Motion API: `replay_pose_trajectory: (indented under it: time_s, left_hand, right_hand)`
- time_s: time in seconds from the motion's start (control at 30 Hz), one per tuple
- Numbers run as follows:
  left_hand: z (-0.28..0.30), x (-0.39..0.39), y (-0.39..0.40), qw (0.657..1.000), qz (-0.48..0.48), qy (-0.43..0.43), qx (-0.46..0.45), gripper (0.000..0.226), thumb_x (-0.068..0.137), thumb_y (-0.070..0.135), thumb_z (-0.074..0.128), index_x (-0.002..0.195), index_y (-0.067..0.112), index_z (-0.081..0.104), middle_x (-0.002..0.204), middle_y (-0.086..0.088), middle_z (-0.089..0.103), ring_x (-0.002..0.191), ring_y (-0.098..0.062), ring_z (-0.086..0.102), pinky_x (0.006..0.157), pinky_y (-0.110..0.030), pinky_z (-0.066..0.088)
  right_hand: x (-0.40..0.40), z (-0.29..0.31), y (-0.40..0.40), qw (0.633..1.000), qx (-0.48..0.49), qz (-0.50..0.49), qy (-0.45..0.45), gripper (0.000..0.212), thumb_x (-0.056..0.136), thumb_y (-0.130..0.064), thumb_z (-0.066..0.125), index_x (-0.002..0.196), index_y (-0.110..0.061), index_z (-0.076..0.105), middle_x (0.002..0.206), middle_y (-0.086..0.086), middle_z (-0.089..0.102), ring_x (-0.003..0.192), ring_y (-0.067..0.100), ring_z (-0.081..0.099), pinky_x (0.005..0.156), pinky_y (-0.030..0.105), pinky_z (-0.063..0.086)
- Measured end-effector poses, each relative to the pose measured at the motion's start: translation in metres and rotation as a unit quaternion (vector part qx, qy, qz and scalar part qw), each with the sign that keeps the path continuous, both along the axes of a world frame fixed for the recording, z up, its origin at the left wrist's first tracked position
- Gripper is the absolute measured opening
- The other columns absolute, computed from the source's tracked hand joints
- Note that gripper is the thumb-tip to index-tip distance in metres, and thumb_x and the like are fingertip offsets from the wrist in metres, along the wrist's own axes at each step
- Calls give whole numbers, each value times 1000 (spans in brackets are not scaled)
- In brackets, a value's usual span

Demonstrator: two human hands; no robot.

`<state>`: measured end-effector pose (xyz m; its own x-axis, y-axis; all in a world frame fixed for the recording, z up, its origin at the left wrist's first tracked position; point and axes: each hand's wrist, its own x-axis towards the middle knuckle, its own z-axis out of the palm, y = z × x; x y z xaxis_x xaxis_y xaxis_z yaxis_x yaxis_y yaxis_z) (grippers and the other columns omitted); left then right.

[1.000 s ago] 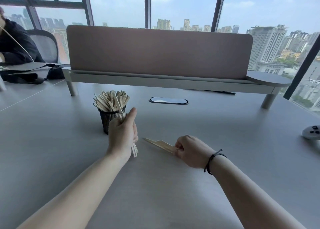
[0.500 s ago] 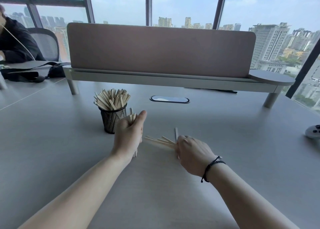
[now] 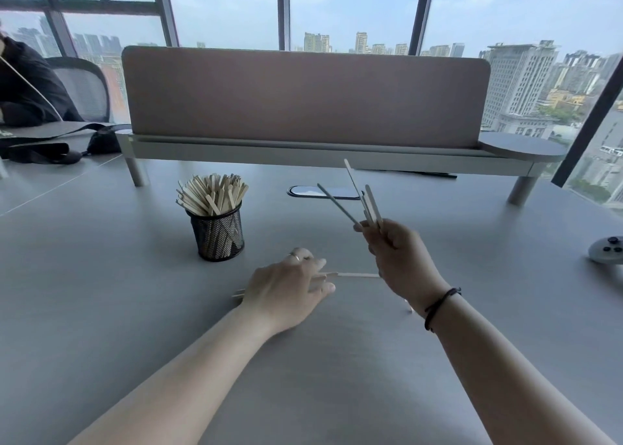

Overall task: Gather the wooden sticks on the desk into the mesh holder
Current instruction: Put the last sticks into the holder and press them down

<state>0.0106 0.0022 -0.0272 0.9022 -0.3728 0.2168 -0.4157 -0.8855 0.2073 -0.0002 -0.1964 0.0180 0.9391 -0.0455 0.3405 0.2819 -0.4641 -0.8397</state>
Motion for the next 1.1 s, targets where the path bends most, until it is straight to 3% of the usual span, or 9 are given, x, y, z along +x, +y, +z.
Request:
replay_pose_trajectory:
  time_s: [0.1, 0.2, 0.27, 0.37, 0.53, 0.67, 0.73, 0.9, 1.1]
  left_hand:
    - [2, 1, -11, 999, -18, -26, -8, 28, 98, 49, 47, 107, 31, 65, 131, 18, 56, 103, -19, 65, 75, -32, 47]
    - [3, 0, -11, 1000, 11, -26, -7, 21, 97, 40, 48, 90, 25, 60, 105, 5, 68, 88, -26, 67, 70, -34, 50]
    - [8, -4, -10, 1000, 20, -13, 3, 17, 98, 36, 51, 94, 23, 61, 99, 0, 67, 87, -30, 66, 73, -37, 52]
    - [11, -7, -9, 998, -6, -26, 64, 15, 100, 29, 49, 105, 20, 60, 108, 0, 61, 90, -30, 66, 72, -37, 51]
    - [8, -13, -11, 987, 4, -26, 157, 18, 97, 11, 45, 112, 18, 52, 111, -2, 57, 92, -29, 67, 65, -33, 40]
    - [15, -12, -5, 997, 9, 49, 56, 16, 99, 24, 43, 107, 19, 56, 107, -3, 60, 94, -31, 63, 76, -37, 49]
    - [21, -12, -1, 996, 12, 87, 17, 18, 94, 26, 46, 99, 17, 60, 99, -3, 64, 92, -30, 61, 79, -38, 52]
    - [25, -9, 8, 989, 40, 137, -27, 14, 80, 28, 55, 77, 17, 64, 78, 6, 66, 80, -18, 63, 64, -28, 46]
    - [23, -8, 9, 991, 48, 124, -3, 17, 78, 30, 54, 78, 16, 64, 82, 1, 67, 79, -21, 64, 71, -33, 55]
  right_hand:
    - [-4, 3, 5, 981, 181, 41, 60, 22, 102, -15, 48, 92, -12, 68, 52, -10, 37, 42, 9, 28, 43, 23, 27]
    - [-9, 6, 9, 955, 273, 58, 103, 23, 103, -13, 45, 87, -8, 61, 53, -7, 36, 41, 9, 25, 42, 22, 23]
    - [-9, 5, 9, 937, 321, 56, 126, 24, 103, -12, 43, 84, -10, 57, 57, -2, 35, 45, 12, 21, 46, 24, 19]
    - [-10, 4, 9, 916, 370, 51, 144, 25, 99, -11, 44, 75, -13, 50, 61, 3, 32, 52, 16, 16, 49, 28, 14]
    - [-15, 4, 9, 917, 364, 64, 149, 48, 97, -31, 57, 60, -21, 29, 55, -1, 22, 52, 18, 14, 48, 28, 15]
    - [-19, 10, 13, 918, 363, 81, 134, 58, 95, -43, 57, 56, -22, 20, 51, -1, 19, 49, 17, 13, 51, 30, 12]
    - [-19, 16, 14, 925, 356, 85, 104, 58, 95, -43, 55, 54, -22, 21, 48, -1, 21, 47, 16, 15, 49, 29, 15]
    - [-19, 10, 22, 946, 307, 83, 67, 59, 96, -36, 59, 44, -25, 34, 44, -1, 29, 41, 19, 28, 48, 31, 30]
    - [-19, -2, 28, 952, 283, 92, 75, 54, 94, -26, 64, 50, -19, 33, 44, 0, 31, 38, 20, 31, 47, 31, 34]
